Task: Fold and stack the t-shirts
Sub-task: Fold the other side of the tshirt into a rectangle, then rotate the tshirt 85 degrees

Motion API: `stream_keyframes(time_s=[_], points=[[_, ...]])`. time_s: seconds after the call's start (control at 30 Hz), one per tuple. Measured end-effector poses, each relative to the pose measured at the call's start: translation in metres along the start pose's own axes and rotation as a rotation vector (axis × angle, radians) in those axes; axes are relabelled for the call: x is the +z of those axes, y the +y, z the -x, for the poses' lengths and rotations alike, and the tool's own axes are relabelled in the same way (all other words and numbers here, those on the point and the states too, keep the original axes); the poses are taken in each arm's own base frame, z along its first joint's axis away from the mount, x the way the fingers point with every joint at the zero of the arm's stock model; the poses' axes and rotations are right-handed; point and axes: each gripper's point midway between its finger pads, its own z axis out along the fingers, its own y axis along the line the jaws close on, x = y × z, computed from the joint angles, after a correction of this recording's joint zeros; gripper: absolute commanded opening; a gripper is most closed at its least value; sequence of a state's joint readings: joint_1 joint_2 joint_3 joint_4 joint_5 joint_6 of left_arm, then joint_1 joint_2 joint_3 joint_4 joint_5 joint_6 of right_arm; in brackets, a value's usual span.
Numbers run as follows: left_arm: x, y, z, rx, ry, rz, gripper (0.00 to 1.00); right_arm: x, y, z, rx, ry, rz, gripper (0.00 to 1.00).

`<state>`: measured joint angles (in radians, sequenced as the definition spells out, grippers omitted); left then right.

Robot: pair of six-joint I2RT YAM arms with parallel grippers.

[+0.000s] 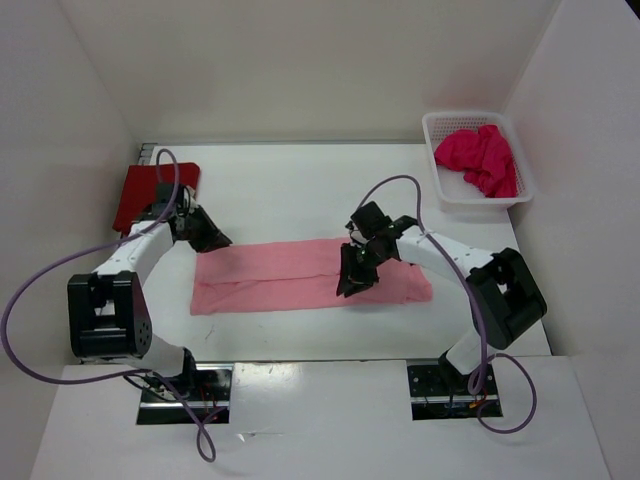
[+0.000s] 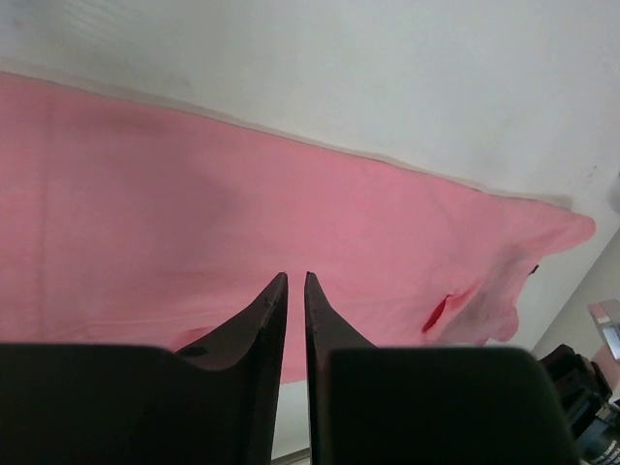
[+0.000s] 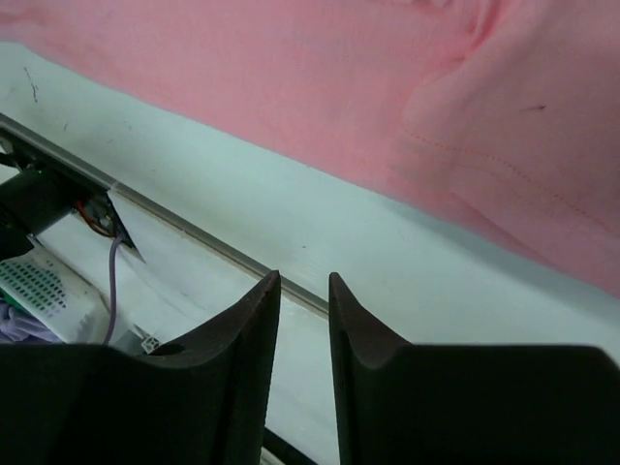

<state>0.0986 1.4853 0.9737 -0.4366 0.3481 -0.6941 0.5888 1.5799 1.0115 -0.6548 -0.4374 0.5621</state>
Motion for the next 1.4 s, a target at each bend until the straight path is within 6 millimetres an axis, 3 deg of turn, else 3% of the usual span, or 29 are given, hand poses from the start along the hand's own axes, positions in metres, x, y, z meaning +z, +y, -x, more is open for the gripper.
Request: stream_keyframes(time_s=[0.03, 0.13, 0.23, 0.3, 0.4, 0.57, 0.67, 0.77, 0.87, 0.93, 1.0, 1.07, 1.23, 1.33, 1.4], points=[[0.002, -0.005, -0.004, 0.008, 0.007, -0.006, 0.19, -0.002, 0.001, 0.003, -0.001, -0.006, 0.000, 0.33], [0.007, -0.022, -0.015, 0.042, 0.020, -0.030, 0.19, -0.011, -0.006, 0.022, 0.020, -0.055, -0.005, 0.17], [0.014, -0.032, -0.021, 0.060, 0.028, -0.051, 0.19, -0.024, -0.026, 0.053, 0.077, -0.151, -0.036, 0.03], [0.021, -0.027, -0.021, 0.053, 0.037, -0.042, 0.19, -0.028, -0.046, 0.075, 0.126, -0.216, -0.077, 0.01], [0.032, -0.008, -0.020, 0.013, 0.053, -0.003, 0.19, -0.023, -0.075, 0.100, 0.200, -0.278, -0.134, 0.00], [0.040, 0.044, -0.017, -0.125, 0.080, 0.063, 0.13, -0.013, -0.116, 0.122, 0.306, -0.326, -0.208, 0.00], [0.037, 0.077, -0.028, -0.220, 0.108, 0.113, 0.13, -0.005, -0.133, 0.128, 0.352, -0.334, -0.233, 0.00], [0.030, 0.084, -0.034, -0.243, 0.116, 0.125, 0.13, -0.001, -0.136, 0.133, 0.384, -0.328, -0.218, 0.00], [0.023, 0.087, -0.031, -0.279, 0.105, 0.092, 0.13, 0.005, -0.130, 0.149, 0.404, -0.323, -0.183, 0.00], [0.018, 0.102, -0.030, -0.351, 0.102, 0.094, 0.13, 0.009, -0.123, 0.170, 0.405, -0.326, -0.150, 0.00], [0.012, 0.117, -0.032, -0.424, 0.108, 0.104, 0.13, 0.013, -0.118, 0.200, 0.404, -0.340, -0.133, 0.00], [0.005, 0.120, -0.032, -0.445, 0.103, 0.107, 0.17, 0.022, -0.106, 0.247, 0.376, -0.376, -0.095, 0.00], [-0.029, 0.082, -0.014, -0.316, -0.011, 0.016, 0.28, 0.043, -0.057, 0.381, 0.247, -0.525, 0.022, 0.00], [-0.043, 0.049, -0.014, -0.201, -0.056, -0.058, 0.35, 0.046, -0.018, 0.414, 0.159, -0.584, 0.106, 0.02], [-0.048, 0.031, -0.022, -0.140, -0.055, -0.096, 0.38, 0.046, -0.002, 0.405, 0.135, -0.551, 0.138, 0.03]])
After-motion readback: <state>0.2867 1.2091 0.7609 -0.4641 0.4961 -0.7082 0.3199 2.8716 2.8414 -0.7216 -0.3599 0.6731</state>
